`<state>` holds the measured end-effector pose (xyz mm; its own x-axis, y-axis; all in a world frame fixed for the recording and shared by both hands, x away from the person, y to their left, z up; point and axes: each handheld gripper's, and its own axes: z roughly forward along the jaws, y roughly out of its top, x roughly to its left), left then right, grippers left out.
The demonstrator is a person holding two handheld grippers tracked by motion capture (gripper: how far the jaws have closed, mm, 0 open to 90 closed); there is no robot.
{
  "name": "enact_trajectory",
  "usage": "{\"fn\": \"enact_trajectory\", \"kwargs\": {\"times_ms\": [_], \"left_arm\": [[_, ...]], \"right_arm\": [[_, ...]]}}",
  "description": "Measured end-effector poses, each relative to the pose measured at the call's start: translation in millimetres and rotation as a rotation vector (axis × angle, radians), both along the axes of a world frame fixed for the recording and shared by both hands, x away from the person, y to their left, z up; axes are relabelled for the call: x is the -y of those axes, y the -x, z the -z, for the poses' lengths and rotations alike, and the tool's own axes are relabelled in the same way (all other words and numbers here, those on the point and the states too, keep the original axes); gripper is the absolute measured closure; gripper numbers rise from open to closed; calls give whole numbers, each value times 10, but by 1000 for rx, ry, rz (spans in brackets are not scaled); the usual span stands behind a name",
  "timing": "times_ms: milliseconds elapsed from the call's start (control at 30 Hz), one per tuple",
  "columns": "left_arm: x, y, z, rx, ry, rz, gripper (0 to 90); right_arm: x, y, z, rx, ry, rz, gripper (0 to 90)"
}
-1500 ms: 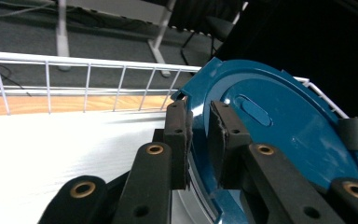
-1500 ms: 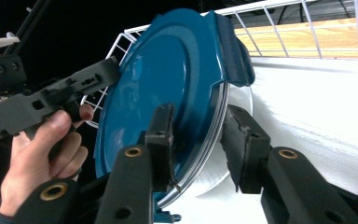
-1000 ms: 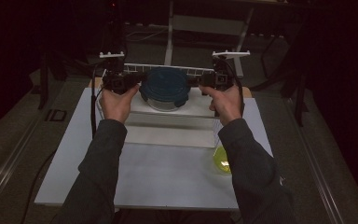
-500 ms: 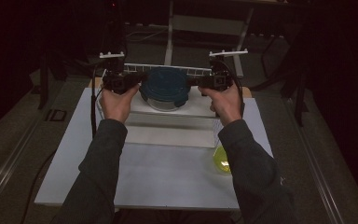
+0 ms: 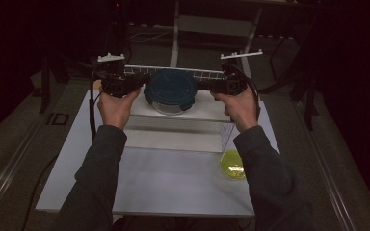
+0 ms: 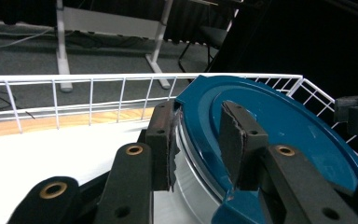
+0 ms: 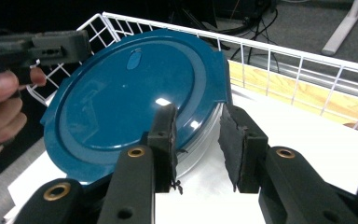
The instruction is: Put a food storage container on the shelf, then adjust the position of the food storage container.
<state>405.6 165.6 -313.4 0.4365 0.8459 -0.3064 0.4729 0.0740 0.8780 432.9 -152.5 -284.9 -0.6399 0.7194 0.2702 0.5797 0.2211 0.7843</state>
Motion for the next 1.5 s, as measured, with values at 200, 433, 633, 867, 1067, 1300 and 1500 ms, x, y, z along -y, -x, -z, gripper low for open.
{"fn": "enact_trajectory", "kwargs": {"times_ms": [200,433,633,867,1067,1300,1500], "left_arm": [[-11,78,-36,22,-22,14,643],[-36,191,-86,44,-43,30,631],[-24,340,-135,77,-57,61,614],[-41,518,-106,103,-44,96,609],[-59,679,-43,116,-34,120,604],[-92,856,67,127,-32,141,589],[-134,958,203,117,-9,144,581]], "right_arm": [[17,32,15,14,30,-4,659],[74,111,37,32,41,-24,658],[128,222,60,56,51,-46,656],[163,429,121,90,58,-96,656],[242,612,253,102,78,-127,656],[359,799,454,106,109,-132,655],[439,876,645,78,114,-133,655]]}}
